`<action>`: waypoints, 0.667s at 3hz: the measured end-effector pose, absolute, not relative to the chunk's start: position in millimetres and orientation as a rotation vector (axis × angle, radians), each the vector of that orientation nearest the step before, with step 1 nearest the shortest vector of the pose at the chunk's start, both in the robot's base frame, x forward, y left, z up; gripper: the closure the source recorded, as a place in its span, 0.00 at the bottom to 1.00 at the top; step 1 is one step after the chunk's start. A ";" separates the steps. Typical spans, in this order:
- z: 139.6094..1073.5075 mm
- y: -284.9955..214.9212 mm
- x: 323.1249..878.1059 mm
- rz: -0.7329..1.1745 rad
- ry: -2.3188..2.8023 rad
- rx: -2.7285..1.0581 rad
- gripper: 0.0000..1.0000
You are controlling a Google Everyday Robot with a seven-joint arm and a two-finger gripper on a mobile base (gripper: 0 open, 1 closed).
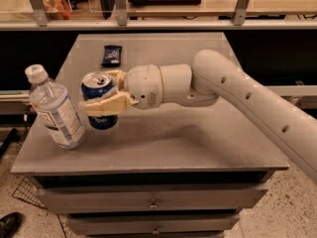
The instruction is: Move pepsi can near blue plastic bottle
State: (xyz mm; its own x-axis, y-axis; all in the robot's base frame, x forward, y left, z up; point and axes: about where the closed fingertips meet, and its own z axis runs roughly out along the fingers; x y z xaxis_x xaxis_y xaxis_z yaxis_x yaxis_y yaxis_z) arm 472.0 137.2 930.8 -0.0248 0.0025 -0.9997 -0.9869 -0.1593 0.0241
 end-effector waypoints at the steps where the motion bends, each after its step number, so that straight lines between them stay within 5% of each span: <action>1: 919.8 144.9 460.2 1.390 1.129 -1.350 1.00; 2: 910.6 154.6 455.1 1.412 1.118 -1.374 1.00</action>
Offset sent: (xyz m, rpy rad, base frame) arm -0.0194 0.0247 -0.0324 -0.0156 0.0166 0.1091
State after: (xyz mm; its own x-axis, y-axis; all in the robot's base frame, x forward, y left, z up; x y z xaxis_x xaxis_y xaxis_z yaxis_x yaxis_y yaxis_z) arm 455.1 154.6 910.6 -0.0361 -0.0120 -0.9993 -0.9699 -0.2406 0.0379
